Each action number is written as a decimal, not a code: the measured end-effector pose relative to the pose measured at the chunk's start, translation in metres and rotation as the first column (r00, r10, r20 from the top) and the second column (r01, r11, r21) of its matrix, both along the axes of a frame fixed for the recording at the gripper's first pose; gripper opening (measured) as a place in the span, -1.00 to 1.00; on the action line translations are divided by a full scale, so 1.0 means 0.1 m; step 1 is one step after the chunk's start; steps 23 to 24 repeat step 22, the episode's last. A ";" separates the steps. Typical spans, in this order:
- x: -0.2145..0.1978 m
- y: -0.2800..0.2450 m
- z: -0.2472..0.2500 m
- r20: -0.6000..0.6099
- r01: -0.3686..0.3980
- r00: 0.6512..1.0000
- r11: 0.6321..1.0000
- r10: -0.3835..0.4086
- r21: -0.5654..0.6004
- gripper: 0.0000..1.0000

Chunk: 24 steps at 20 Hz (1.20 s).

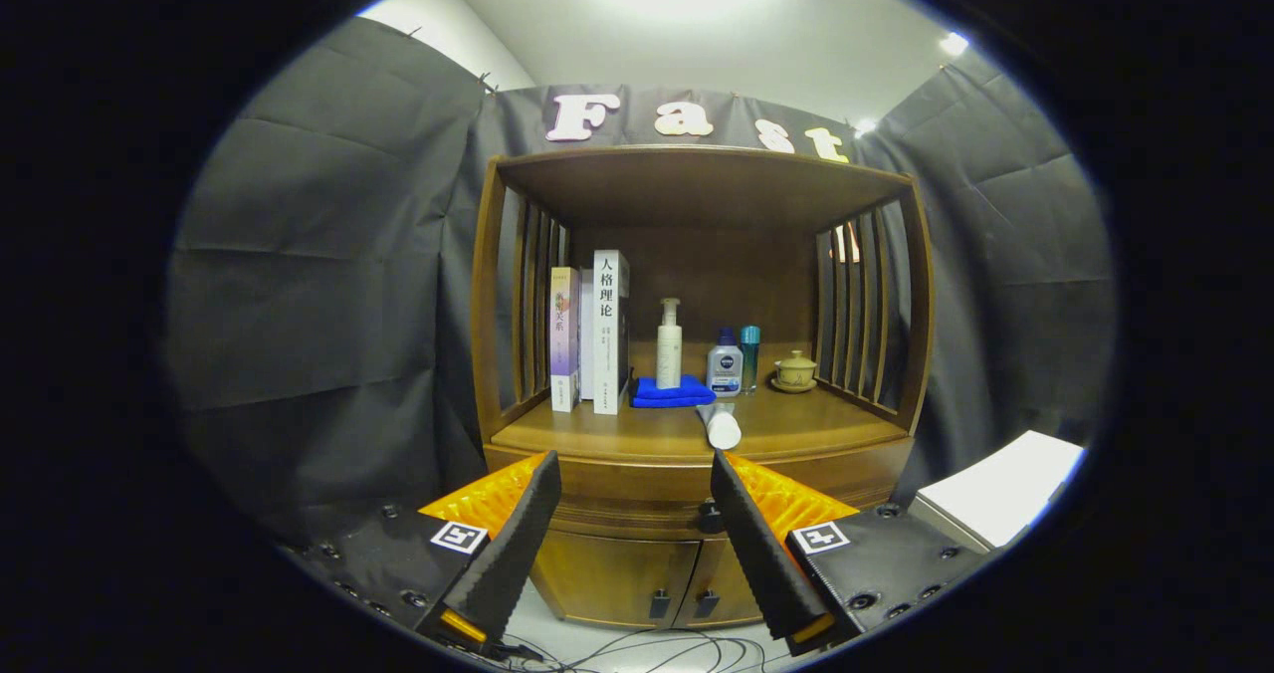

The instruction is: Pull open the drawer, take out the items inside it, and place them on the countertop above the cabinet.

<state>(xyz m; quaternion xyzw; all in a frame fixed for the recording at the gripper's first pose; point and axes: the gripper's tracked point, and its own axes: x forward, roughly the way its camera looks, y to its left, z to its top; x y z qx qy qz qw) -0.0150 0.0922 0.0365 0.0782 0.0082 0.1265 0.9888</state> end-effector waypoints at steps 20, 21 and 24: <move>-0.15 0.04 0.10 0.035 0.001 0.999 0.998 0.002 -0.068 0.95; -0.16 0.03 0.09 0.033 0.002 0.999 0.997 0.001 -0.072 0.95; -0.16 0.03 0.09 0.032 0.003 0.999 0.997 -0.001 -0.076 0.95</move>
